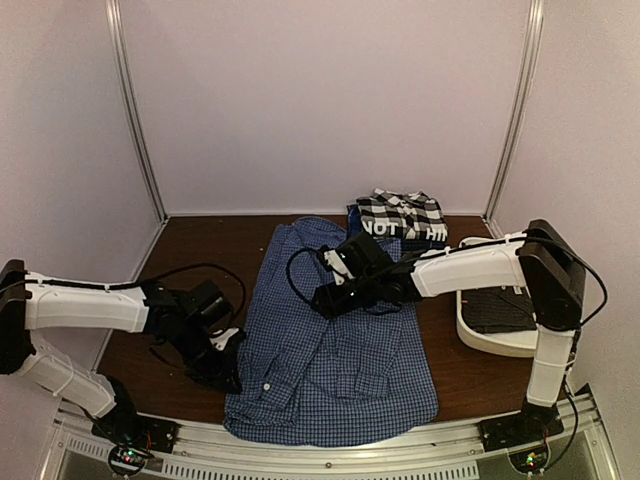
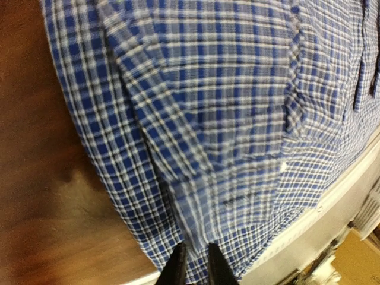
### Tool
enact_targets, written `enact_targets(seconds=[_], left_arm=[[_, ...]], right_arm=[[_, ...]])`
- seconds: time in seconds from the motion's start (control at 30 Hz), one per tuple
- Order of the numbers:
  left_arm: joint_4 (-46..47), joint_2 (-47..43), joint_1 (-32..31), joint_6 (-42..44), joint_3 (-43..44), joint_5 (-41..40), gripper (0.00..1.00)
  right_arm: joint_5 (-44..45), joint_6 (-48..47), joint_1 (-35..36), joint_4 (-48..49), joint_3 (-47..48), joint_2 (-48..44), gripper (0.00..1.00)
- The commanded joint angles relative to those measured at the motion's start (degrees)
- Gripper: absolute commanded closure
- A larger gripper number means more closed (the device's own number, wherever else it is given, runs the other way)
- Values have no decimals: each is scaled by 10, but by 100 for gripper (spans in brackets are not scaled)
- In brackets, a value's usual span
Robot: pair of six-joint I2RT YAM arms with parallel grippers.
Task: Fold and stack the long sleeve shirts
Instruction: Adjust the sleeve of the 1/3-folded shirt, then move the 1/3-folded shirt to the center of the board.
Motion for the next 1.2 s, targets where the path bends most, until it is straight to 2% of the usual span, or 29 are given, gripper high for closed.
enact_targets(seconds=[0.0,0.1,0.2,0.33,0.43,0.5,0.63,0.87,1.03,1.17], left_arm=[[-49,-23,-3,-11,61,-82,75],[-58,-22,0,-16,103,-131,62],[-59,0,19,-11,140,-176,59],[-12,51,82,18,175,-207,59],[37,110,144,46,205,-193,61],[68,147,164,59,230,-188,62],[87,249,192,87,296,-182,66],[108,350,209,109,362,-124,68],[108,372,209,104,354,-119,78],[102,382,210,95,334,-109,92]], right_arm=[[-8,10,-8,15,9,6,37],[-8,9,-13,13,5,-1,37],[-7,8,-19,14,1,-9,36],[-8,8,-28,12,-2,-16,36],[-8,7,-30,7,-4,-24,36],[-4,7,-31,7,-14,-33,36],[-3,12,-37,11,-32,-49,36],[0,16,-41,11,-49,-65,37],[5,17,-46,9,-55,-73,37],[8,16,-52,9,-55,-74,36]])
